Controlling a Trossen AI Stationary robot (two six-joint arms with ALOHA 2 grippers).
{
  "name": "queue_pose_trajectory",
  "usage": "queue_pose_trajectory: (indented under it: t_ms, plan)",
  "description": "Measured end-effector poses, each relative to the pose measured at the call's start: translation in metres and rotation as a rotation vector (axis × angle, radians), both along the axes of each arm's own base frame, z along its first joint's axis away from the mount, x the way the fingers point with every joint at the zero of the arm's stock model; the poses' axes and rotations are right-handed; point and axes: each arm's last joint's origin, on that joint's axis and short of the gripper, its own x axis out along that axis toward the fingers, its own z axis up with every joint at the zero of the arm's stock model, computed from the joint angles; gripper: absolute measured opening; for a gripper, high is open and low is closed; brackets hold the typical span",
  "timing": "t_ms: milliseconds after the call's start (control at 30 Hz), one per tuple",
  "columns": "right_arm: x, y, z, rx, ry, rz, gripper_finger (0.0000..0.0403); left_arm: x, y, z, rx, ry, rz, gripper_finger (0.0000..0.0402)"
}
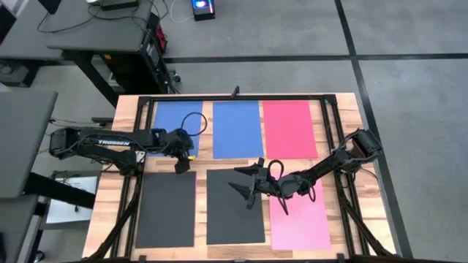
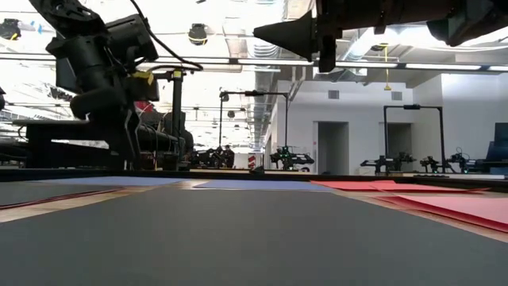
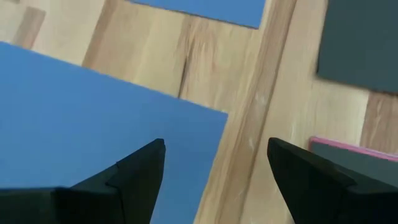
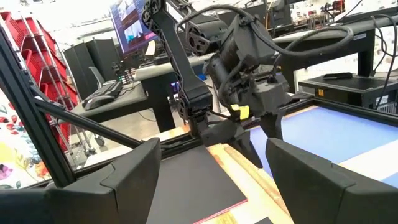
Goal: Organize paper
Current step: Stack the blue paper on top of the blue paper
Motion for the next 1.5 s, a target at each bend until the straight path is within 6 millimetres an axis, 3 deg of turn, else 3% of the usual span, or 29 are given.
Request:
queue_pose_trajectory:
  t_ms: [300, 800, 1100, 1500]
  plan:
    - [0.0, 0.001, 0.0, -0.008, 0.006, 0.027, 0.0279, 0.002, -0.002, -0.02, -0.014, 0.126, -0.029, 0.0265]
    - [0.0, 0.002, 0.0, -0.014, 0.009, 0.037, 0.0279, 0.011, 0.009, -0.041, 0.139, 0.269, -0.004, 0.0265]
    - [0.0, 0.003, 0.0, 0.013, -0.005, 0.039, 0.0279, 0.005, 0.026, -0.042, -0.017, 0.23, 0.012, 0.0265]
    - [-0.001, 0.004, 0.001, 0.016, -0.008, 0.043, 0.0279, 0.005, 0.027, -0.043, -0.094, 0.201, 0.074, 0.0265]
